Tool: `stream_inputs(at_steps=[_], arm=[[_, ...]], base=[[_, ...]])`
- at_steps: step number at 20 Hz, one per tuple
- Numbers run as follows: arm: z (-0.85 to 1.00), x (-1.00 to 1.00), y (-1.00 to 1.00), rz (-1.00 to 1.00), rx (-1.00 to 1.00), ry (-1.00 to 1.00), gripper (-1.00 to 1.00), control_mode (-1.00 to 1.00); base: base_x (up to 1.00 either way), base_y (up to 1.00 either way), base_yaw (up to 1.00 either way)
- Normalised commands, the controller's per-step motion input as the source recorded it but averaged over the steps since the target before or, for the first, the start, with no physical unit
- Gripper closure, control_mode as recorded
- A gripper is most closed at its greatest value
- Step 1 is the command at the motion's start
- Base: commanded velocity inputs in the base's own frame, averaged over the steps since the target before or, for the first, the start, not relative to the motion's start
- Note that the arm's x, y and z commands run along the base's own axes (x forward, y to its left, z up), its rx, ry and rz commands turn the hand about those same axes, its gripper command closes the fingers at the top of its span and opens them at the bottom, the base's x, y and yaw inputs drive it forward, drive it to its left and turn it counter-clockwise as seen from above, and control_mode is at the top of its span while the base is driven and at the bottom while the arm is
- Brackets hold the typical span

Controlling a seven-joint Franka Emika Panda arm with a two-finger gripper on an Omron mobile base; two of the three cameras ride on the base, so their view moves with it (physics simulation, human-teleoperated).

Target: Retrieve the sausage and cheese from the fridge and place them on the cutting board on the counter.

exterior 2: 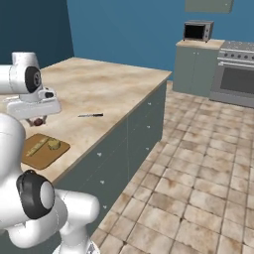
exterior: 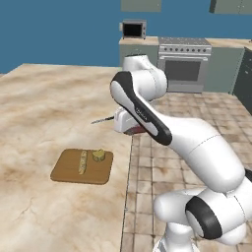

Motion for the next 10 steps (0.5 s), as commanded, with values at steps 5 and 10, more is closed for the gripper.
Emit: stream_inputs(at_steps=[5, 10], arm=[[-0.03, 0.08, 0.35, -0.05, 0.09, 0.0, 1.0, -1.0], [-0.19, 0.19, 0.35, -0.14, 0.08, 0.05, 1.0, -1.0]], base=[[0.0, 0.0, 0.0], [0.0, 0.0, 0.0]])
